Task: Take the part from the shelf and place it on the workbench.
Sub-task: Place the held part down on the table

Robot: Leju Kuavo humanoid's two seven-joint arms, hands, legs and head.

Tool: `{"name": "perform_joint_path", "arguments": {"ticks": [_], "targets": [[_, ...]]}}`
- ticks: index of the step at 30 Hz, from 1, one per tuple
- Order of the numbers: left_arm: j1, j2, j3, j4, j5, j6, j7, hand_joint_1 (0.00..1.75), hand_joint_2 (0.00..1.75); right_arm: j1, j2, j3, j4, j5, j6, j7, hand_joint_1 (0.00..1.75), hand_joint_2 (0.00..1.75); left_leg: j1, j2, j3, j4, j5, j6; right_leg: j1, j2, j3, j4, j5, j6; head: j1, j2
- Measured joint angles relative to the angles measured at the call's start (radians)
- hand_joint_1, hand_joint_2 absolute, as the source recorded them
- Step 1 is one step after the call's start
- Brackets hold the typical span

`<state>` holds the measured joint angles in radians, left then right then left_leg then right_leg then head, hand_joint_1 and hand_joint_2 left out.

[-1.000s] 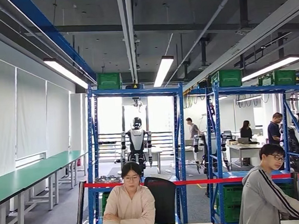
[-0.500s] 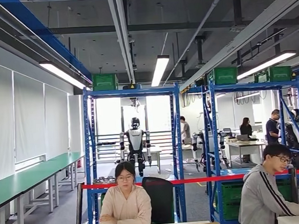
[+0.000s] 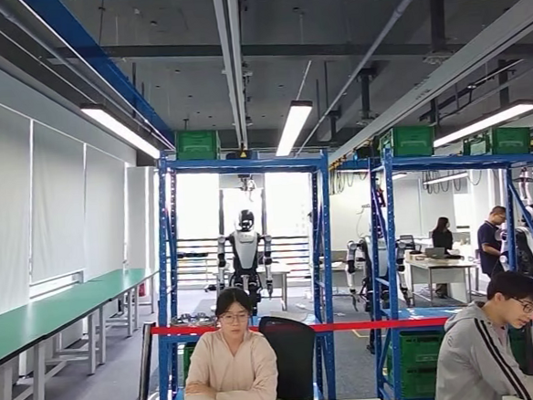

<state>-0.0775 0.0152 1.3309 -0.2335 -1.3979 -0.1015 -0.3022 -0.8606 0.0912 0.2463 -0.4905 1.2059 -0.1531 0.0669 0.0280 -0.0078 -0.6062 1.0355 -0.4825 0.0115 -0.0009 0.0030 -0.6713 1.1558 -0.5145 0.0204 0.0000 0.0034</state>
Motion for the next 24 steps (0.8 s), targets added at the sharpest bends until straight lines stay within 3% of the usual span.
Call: {"name": "perform_joint_path", "arguments": {"ticks": [2,3,5,7,8,10,12,13,14,16,17,21,23,24], "targets": [[0.0,0.0,-0.002,0.0,-0.002,0.0,-0.006,0.0,0.44,0.001,0.001,-0.002,0.002,0.001,-0.004,-0.023,0.0,0.0,-0.002,0.0,-0.002,0.0,-0.001,-0.004,0.005,0.001,0.05,-0.113,0.04,-0.009,0.0,0.0],[0.0,0.0,-0.002,0.0,-0.003,0.0,-0.011,0.0,0.0,0.003,0.001,-0.003,0.002,0.001,-0.005,-0.036,0.0,0.0,-0.003,0.0,-0.003,-0.001,0.0,-0.008,0.007,0.001,0.058,-0.132,0.041,-0.013,0.0,0.0],[0.002,0.0,-0.002,0.0,-0.003,0.001,-0.019,0.0,0.0,0.009,0.002,-0.004,0.001,-0.006,-0.006,-0.069,0.0,0.0,-0.002,0.0,-0.003,-0.005,0.0,-0.018,0.008,0.001,0.06,-0.138,0.042,-0.02,0.0,0.0],[0.004,0.0,-0.002,0.0,-0.003,0.005,-0.022,0.0,0.0,0.013,0.004,-0.005,-0.006,-0.018,-0.006,-0.113,0.0,0.0,-0.002,0.0,-0.009,0.014,-0.019,-0.026,0.004,0.0,0.063,-0.148,0.048,-0.031,0.0,0.0],[0.005,0.0,-0.002,0.0,-0.003,0.006,-0.022,0.0,0.0,0.014,0.005,-0.005,-0.011,-0.029,-0.005,-0.139,0.0,0.0,-0.002,0.001,-0.024,0.05,-0.044,-0.029,0.002,-0.001,0.065,-0.152,0.051,-0.036,0.0,0.0],[0.006,0.0,-0.002,0.0,-0.003,0.007,-0.022,0.0,0.0,0.021,0.006,-0.006,-0.021,-0.055,-0.001,-0.195,0.0,0.0,-0.002,0.001,-0.078,0.174,-0.106,-0.032,0.003,-0.001,0.066,-0.152,0.051,-0.04,0.0,0.0],[0.008,0.0,-0.002,0.0,-0.005,0.008,-0.022,0.0,0.0,0.037,0.006,-0.007,-0.034,-0.089,0.004,-0.252,0.0,0.0,-0.002,0.001,-0.119,0.263,-0.131,-0.035,0.005,-0.002,0.066,-0.151,0.051,-0.041,0.0,0.0],[0.01,0.0,-0.002,0.0,-0.006,0.009,-0.022,0.0,0.0,0.046,0.006,-0.007,-0.045,-0.112,0.007,-0.281,0.0,0.0,-0.002,0.001,-0.115,0.256,-0.115,-0.036,0.005,-0.001,0.066,-0.15,0.05,-0.04,0.0,0.0],[0.011,0.001,-0.002,0.0,-0.006,0.01,-0.022,0.0,0.0,0.053,0.006,-0.008,-0.059,-0.14,0.012,-0.31,0.0,0.0,-0.001,0.002,-0.094,0.21,-0.084,-0.037,0.005,-0.001,0.067,-0.148,0.049,-0.039,0.0,0.0],[0.011,0.003,-0.003,0.0,-0.006,0.011,-0.022,0.0,0.0,0.067,0.004,-0.012,-0.097,-0.211,0.03,-0.372,0.0,0.0,0.0,0.003,-0.031,0.078,-0.024,-0.036,0.006,0.001,0.065,-0.141,0.045,-0.033,0.0,0.0],[0.01,0.004,-0.003,0.0,-0.007,0.012,-0.022,0.0,0.0,0.075,0.002,-0.016,-0.12,-0.258,0.048,-0.405,0.0,0.0,-0.001,0.002,-0.01,0.034,-0.01,-0.033,0.008,0.002,0.062,-0.136,0.043,-0.029,0.0,0.0],[0.016,0.005,-0.004,0.0,-0.011,0.008,-0.023,0.0,0.0,0.139,-0.014,-0.041,-0.25,-0.557,0.197,-0.549,0.0,0.0,-0.004,-0.001,-0.001,0.007,-0.007,-0.012,0.008,0.002,0.056,-0.13,0.039,-0.012,0.0,0.0],[0.018,0.005,-0.007,0.0,-0.014,0.001,-0.026,0.0,0.0,0.184,-0.03,-0.06,-0.346,-0.776,0.326,-0.625,0.0,0.0,-0.001,-0.001,0.0,0.005,-0.004,-0.001,0.005,0.001,0.041,-0.088,0.007,-0.002,0.0,0.0],[0.018,0.005,-0.008,0.0,-0.016,-0.004,-0.029,0.0,0.0,0.208,-0.037,-0.074,-0.403,-0.898,0.401,-0.658,0.0,0.0,-0.001,-0.001,0.0,0.005,-0.004,0.002,0.004,0.001,0.02,-0.036,-0.024,0.003,0.0,0.0]]}}
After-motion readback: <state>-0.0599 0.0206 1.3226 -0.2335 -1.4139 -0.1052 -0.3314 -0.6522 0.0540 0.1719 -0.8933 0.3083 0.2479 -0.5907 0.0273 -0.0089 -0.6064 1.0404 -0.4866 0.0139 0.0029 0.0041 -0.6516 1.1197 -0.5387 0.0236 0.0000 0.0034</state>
